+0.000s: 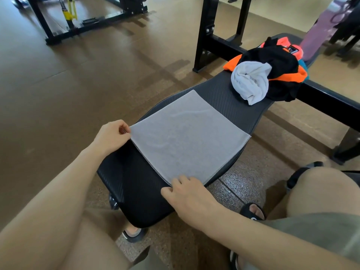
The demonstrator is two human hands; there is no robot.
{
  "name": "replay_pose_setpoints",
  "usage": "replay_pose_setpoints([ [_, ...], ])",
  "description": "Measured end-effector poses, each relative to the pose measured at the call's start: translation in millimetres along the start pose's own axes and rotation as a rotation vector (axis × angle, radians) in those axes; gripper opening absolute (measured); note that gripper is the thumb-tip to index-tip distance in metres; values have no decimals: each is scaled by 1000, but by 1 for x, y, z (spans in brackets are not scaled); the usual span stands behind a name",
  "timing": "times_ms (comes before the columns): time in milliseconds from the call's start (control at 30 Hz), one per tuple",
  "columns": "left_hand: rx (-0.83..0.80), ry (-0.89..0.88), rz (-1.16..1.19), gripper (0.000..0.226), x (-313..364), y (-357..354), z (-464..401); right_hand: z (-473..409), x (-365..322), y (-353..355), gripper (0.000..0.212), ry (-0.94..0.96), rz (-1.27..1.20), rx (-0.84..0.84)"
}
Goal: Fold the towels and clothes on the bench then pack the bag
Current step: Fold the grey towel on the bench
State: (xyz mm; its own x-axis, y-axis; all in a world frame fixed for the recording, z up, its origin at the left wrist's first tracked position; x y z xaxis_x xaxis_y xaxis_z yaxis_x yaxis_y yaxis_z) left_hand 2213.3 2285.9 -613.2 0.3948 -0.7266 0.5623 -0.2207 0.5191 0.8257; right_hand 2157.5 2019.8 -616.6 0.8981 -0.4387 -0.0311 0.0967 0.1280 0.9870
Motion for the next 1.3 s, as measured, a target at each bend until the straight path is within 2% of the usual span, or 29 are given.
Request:
replay_pose_setpoints([
  [100, -30, -4, -17, 9, -1, -3, 2, 9, 3, 1, 57, -36, -66, 67],
  [300, -61, -33, -93, 8, 3, -8, 1, 33, 13, -6, 28, -81, -121, 144],
  [367, -107, -35, -168, 16, 4, -12, 1, 38, 15, -2, 22, -94, -155, 193],
  [433, -127, -69, -338, 28, 22, -13, 5, 41, 24, 6, 16, -146, -217, 233],
  [467, -105, -131, -391, 33, 41, -12, 8, 41, 36, 9, 12, -195, -253, 250],
  [533, -98, -315, -319, 32, 95, -22, 25, 41, 74, 11, 9, -355, -358, 259],
  [633, -390, -562, -165, 29, 166, -83, 78, 46, 132, -2, 10, -612, -539, 166],
  [667, -482, -626, -204, 33, 180, -106, 98, 48, 142, -9, 10, -675, -607, 134],
  [733, -568, -713, -336, 38, 191, -137, 122, 53, 152, -24, 11, -816, -829, 65],
  [833, -540, -734, -428, 31, 187, -151, 125, 59, 148, -48, 12, -995, -1162, 8],
  [1133, -395, -812, -438, 13, 196, -149, 130, 62, 141, -64, 23, -1234, -1244, 122],
  [1233, -342, -883, -437, 9, 198, -149, 135, 67, 137, -70, 22, -1309, -1365, 210],
  [1300, -317, -922, -458, 15, 199, -150, 136, 69, 133, -74, 18, -1345, -1496, 268],
])
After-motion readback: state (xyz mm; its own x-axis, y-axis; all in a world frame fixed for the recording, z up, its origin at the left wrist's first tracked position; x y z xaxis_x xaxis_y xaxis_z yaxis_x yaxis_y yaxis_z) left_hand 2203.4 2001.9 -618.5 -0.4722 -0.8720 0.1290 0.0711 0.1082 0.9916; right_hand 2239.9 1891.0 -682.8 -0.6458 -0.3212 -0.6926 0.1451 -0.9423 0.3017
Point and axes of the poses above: each hand's wrist, its own z-axis away from the middle knuckle, its own y-axis out of the back of the hand, x = y × z, the point moved 10 cm from there along -z, towards the middle knuckle, and after that the axes turned 11 degrees about -y, right-handed, at the moved point
